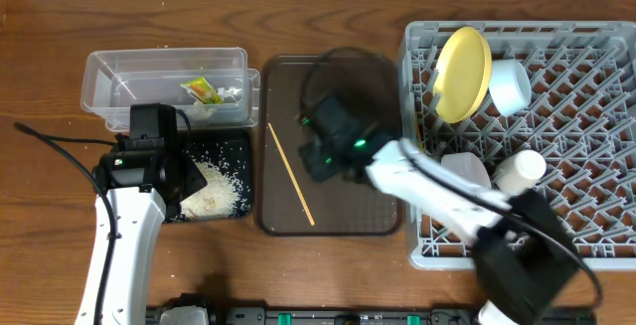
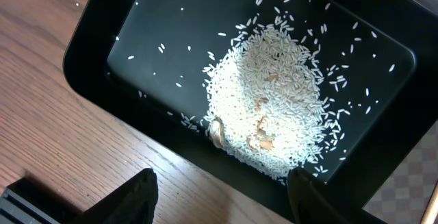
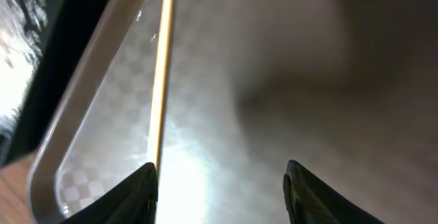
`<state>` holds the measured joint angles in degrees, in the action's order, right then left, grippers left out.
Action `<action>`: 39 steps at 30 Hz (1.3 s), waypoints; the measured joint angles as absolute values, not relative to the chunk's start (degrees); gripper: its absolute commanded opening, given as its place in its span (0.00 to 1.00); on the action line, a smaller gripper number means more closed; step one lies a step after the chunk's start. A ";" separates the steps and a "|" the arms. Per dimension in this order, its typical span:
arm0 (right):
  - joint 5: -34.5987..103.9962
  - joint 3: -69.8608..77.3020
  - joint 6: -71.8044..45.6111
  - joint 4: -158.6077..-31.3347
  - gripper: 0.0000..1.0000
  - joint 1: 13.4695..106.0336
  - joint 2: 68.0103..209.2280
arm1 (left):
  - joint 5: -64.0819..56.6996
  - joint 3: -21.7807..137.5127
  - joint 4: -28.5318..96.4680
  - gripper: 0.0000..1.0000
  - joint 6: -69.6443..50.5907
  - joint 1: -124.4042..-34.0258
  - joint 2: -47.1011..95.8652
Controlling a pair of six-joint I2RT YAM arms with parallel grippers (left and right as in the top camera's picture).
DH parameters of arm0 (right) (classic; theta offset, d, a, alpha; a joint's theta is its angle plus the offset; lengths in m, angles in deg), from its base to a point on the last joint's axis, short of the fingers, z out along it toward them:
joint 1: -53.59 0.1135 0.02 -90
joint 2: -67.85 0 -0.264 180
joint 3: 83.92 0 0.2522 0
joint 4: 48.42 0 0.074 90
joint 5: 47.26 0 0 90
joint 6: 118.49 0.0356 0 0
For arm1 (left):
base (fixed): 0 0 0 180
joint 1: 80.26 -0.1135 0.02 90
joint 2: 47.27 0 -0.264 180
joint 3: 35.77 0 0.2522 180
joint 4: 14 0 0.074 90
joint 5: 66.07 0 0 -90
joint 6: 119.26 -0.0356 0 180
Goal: Sort waste into correct bins and load items into the dishwasher rack
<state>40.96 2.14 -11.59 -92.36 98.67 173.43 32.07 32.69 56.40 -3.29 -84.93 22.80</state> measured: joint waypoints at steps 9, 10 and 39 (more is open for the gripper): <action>42.64 2.14 -13.34 -88.05 0.50 104.94 182.41 | 32.07 32.69 56.43 0.64 -3.31 -84.95 22.80; 43.41 2.18 -13.53 -87.83 0.43 105.20 182.61 | 32.07 32.69 56.43 0.64 -3.31 -84.95 22.80; 50.10 4.26 -12.55 -113.25 0.01 79.24 156.68 | 31.56 32.69 55.49 0.64 -3.31 -84.95 22.80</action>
<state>50.10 4.26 -12.55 -113.25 79.24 156.68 31.56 32.69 55.49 -3.31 -84.95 22.80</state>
